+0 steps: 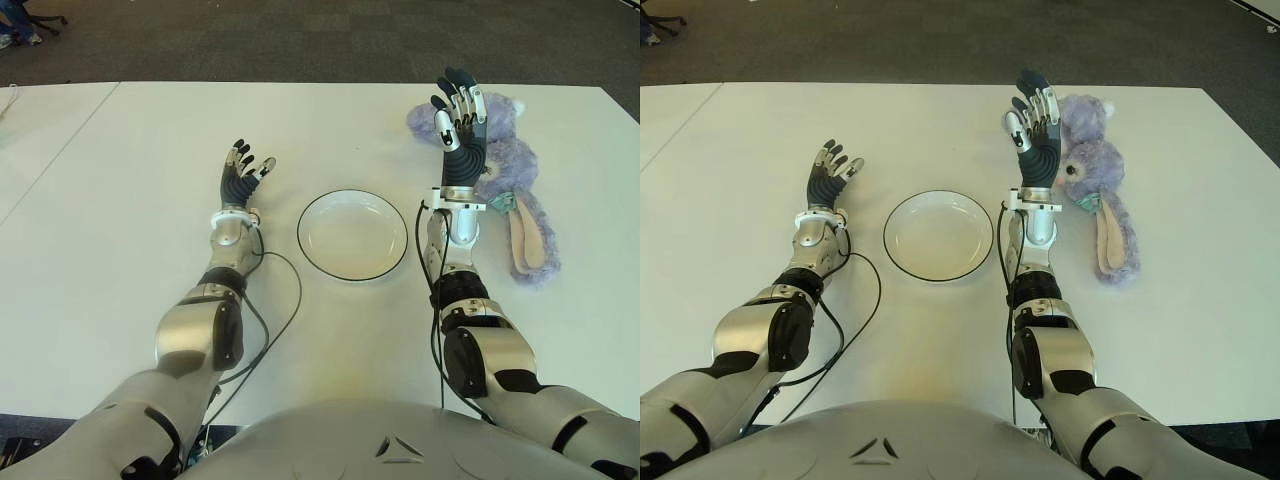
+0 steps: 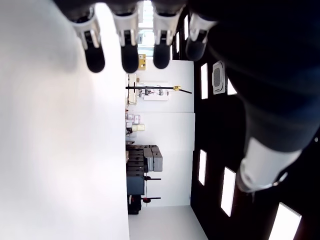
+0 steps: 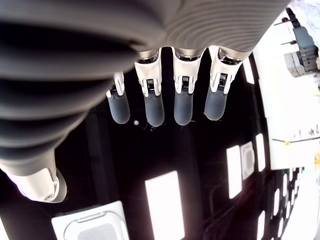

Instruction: Put the doll into the plate.

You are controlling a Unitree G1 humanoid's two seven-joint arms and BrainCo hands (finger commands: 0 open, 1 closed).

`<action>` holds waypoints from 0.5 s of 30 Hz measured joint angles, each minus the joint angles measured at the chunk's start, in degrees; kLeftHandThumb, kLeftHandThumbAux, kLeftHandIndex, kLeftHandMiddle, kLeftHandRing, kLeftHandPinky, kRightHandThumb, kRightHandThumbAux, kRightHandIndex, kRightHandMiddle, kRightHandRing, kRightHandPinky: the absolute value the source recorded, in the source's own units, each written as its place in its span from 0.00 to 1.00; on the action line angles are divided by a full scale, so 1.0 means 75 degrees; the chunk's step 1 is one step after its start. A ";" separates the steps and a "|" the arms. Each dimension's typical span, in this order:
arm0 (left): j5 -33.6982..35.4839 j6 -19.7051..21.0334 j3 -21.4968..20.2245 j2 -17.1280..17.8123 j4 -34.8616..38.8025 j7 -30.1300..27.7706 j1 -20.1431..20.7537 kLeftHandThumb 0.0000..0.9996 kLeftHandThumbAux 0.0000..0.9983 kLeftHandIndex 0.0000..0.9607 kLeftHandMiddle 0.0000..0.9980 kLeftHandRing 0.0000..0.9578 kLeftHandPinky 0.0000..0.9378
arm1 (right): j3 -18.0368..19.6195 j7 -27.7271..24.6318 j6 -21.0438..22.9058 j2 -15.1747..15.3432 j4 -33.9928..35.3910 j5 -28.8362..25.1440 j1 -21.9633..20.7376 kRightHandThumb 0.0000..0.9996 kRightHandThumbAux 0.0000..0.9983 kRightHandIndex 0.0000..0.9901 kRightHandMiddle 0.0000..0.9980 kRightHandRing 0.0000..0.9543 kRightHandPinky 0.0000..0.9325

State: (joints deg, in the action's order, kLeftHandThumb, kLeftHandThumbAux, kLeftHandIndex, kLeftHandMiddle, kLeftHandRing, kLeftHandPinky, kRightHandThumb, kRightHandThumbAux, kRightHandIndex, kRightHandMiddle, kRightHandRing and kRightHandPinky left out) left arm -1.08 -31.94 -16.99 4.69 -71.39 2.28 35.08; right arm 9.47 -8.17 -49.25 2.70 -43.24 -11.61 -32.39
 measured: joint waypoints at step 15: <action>0.0040 0.0055 -0.0026 -0.0064 0.0000 0.0000 0.0040 0.03 0.71 0.05 0.09 0.10 0.13 | 0.0115 -0.0165 0.0964 0.1749 -0.1238 0.0773 -0.0458 0.22 0.48 0.11 0.00 0.00 0.00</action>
State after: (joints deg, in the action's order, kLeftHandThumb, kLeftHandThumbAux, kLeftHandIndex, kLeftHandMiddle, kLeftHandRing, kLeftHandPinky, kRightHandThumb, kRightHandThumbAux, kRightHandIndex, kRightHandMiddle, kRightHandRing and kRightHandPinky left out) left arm -0.77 -31.52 -17.19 4.21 -71.39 2.28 35.39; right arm 10.33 -9.41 -42.02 15.81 -52.53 -5.81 -35.83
